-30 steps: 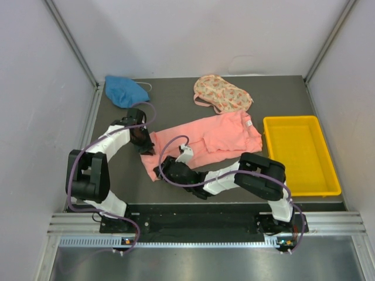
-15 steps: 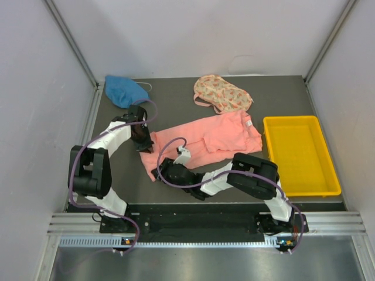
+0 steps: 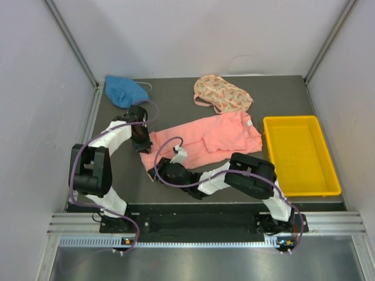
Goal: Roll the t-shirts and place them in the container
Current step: Roll the T-shirt to the center of the board.
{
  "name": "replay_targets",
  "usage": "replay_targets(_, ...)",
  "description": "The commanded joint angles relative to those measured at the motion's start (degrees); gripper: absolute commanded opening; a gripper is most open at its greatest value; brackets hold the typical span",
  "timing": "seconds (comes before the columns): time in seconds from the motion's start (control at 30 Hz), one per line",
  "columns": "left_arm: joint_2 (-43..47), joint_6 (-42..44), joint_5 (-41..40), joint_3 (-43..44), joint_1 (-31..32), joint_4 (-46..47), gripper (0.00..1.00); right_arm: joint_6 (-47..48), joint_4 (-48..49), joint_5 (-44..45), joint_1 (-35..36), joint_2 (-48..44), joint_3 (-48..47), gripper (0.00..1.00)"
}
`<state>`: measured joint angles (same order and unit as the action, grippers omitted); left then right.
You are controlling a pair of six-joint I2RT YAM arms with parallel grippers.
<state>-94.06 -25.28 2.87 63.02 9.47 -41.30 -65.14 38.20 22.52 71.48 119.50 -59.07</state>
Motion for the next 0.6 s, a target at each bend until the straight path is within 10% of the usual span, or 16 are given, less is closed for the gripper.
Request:
replay_targets(0.0, -0.3, 1.3, -1.8, 2.4, -0.1, -0.9, 0.17, 2.3, 5.1, -2.0, 0.4, 2.0, -3.0, 0.55)
replay_targets(0.3, -0.9, 1.0, -1.9, 2.5, -0.1, -0.4, 0.17, 4.8, 5.8, -4.1, 1.0, 2.3, -3.9, 0.45)
replay_targets(0.57, -1.6, 1.0, -2.3, 2.9, -0.1, -0.5, 0.17, 4.8, 1.3, -5.2, 2.5, 2.6, -4.7, 0.13)
